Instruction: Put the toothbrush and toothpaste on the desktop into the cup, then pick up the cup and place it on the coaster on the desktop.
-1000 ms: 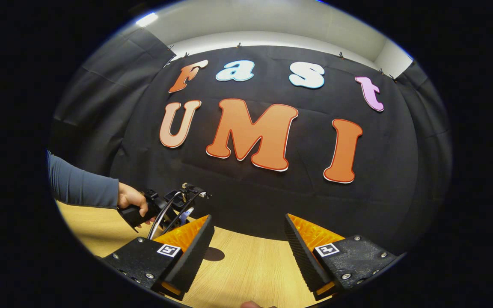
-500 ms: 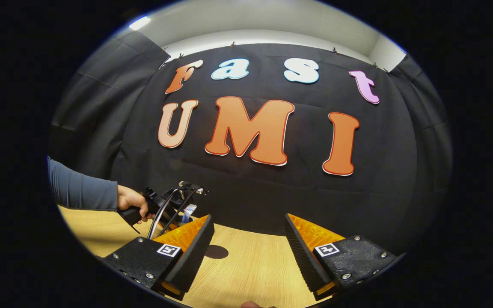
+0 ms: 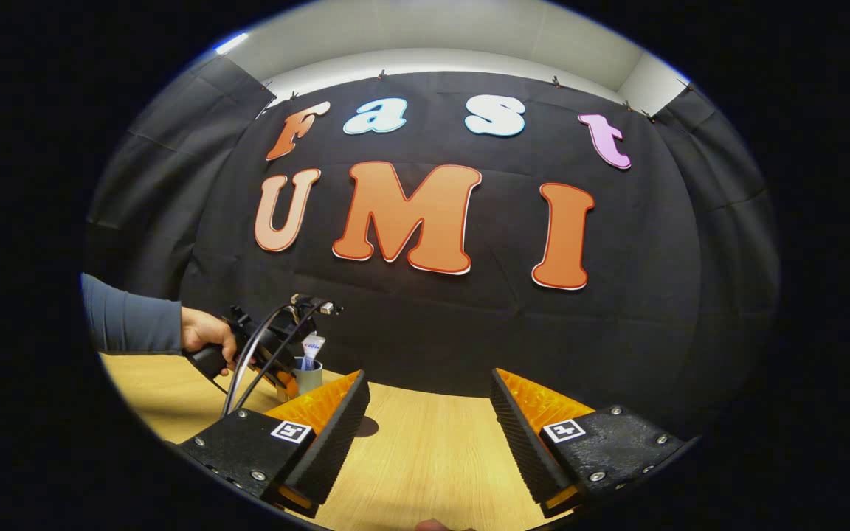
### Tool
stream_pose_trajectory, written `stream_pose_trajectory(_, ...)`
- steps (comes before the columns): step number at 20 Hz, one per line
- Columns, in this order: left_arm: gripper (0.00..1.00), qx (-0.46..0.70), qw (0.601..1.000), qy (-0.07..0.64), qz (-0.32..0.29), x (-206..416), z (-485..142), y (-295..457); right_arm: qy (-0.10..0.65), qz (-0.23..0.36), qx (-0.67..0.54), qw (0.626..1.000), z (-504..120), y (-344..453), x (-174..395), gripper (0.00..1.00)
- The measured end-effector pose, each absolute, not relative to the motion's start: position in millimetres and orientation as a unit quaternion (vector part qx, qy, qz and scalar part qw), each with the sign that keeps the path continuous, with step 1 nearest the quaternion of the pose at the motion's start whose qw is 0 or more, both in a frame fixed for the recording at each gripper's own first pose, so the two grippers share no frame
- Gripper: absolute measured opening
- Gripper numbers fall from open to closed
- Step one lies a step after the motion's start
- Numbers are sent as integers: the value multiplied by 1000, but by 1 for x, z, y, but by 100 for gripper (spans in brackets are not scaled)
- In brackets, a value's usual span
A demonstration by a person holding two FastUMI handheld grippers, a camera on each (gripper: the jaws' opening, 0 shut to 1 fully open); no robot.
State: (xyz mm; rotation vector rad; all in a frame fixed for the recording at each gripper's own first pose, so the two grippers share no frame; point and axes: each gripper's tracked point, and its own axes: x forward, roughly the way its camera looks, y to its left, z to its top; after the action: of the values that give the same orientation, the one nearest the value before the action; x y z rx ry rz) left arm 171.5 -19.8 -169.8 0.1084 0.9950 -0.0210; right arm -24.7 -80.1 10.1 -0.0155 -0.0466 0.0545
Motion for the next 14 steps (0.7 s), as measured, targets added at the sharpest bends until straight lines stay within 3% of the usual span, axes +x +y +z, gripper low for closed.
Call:
stream_pose_trajectory(6, 23, 72, 885, 457, -51, 173, -163, -35, -10, 21, -1, 1000, -5, -89, -32, 98)
stream_pose_trajectory(14, 19, 99, 877, 468, -42, 172, -173, -24, 12, 8, 15, 1000, -22, -103, -35, 98)
